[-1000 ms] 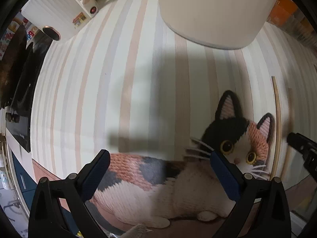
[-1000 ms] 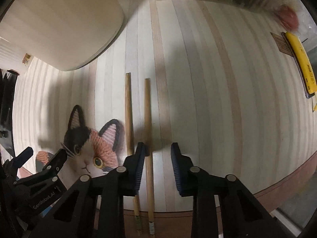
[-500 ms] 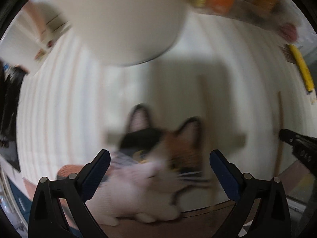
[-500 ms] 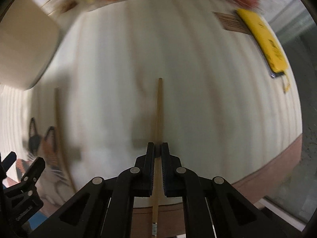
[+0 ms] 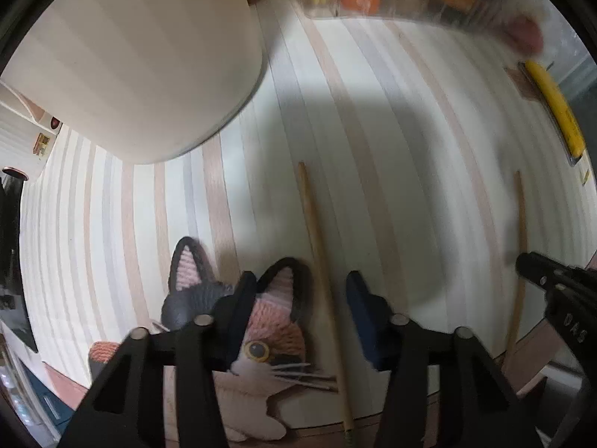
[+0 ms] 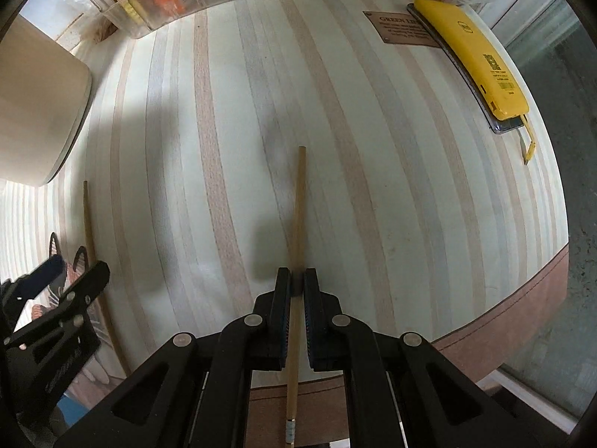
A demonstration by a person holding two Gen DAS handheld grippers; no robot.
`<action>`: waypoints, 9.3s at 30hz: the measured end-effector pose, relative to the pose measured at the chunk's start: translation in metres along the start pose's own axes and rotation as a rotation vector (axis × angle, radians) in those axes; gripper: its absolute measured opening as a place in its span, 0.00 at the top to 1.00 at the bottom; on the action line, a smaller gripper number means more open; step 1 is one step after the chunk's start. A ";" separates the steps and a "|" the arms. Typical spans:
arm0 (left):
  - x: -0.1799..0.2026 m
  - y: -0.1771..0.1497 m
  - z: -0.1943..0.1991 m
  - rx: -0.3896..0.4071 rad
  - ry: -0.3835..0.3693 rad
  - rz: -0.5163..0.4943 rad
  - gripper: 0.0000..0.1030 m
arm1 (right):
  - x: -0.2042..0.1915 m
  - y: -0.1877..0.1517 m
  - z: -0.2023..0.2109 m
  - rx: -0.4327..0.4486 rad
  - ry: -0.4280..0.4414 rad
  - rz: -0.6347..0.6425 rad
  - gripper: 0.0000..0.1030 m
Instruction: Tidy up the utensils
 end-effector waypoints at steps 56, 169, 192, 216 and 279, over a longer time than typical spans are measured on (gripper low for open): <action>-0.201 -0.062 0.029 -0.038 0.007 0.208 0.94 | -0.192 -0.023 0.009 -0.076 -0.009 0.267 0.91; -0.280 0.136 0.242 0.544 0.183 0.233 0.02 | -0.217 0.191 0.268 0.707 0.188 0.133 0.11; -0.255 0.057 0.307 0.642 0.131 0.190 0.01 | -0.180 0.075 0.329 0.807 -0.018 0.095 0.00; -0.212 -0.097 0.419 0.704 0.142 0.237 0.01 | -0.124 -0.095 0.454 0.926 0.034 0.115 0.00; -0.218 -0.093 0.398 0.640 0.184 0.255 0.01 | -0.124 -0.085 0.426 0.810 0.034 0.168 0.00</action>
Point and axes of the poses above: each gripper's, at about its wrist camera, not at the fingertips, and z roughly against the way its jaws point, x to its right, y to its top, the point moved 9 cm from there along -z, roughly the way its jaws point, and after that the axes turned 7 degrees about x, right-handed, at the moved point
